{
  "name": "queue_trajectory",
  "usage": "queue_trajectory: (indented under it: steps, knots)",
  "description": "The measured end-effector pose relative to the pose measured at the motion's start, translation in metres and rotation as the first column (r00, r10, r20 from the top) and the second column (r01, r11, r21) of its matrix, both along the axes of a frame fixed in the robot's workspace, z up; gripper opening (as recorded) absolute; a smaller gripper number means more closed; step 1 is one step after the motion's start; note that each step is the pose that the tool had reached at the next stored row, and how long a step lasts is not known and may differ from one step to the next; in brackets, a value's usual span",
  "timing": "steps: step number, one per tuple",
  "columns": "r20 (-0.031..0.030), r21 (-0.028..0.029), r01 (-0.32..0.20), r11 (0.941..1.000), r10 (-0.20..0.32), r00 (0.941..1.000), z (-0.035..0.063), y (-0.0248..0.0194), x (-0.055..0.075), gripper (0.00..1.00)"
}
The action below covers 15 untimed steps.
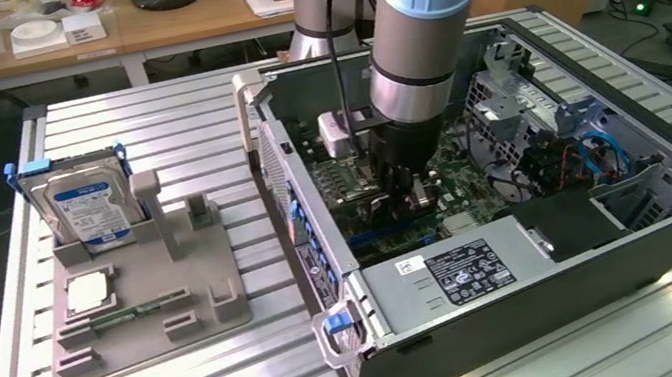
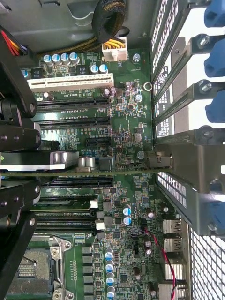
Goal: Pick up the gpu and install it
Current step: 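Insert the gpu into the slot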
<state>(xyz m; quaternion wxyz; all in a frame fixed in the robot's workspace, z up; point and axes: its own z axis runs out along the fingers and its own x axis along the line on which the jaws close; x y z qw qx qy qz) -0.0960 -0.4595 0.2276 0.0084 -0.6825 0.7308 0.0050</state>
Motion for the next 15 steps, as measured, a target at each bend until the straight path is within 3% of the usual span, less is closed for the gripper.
queue_trajectory:
  steps: [15]
  knots:
    - [-0.0012,-0.0002,0.0,1.0,0.0,1.0,-0.0029,0.0,0.0,0.28]
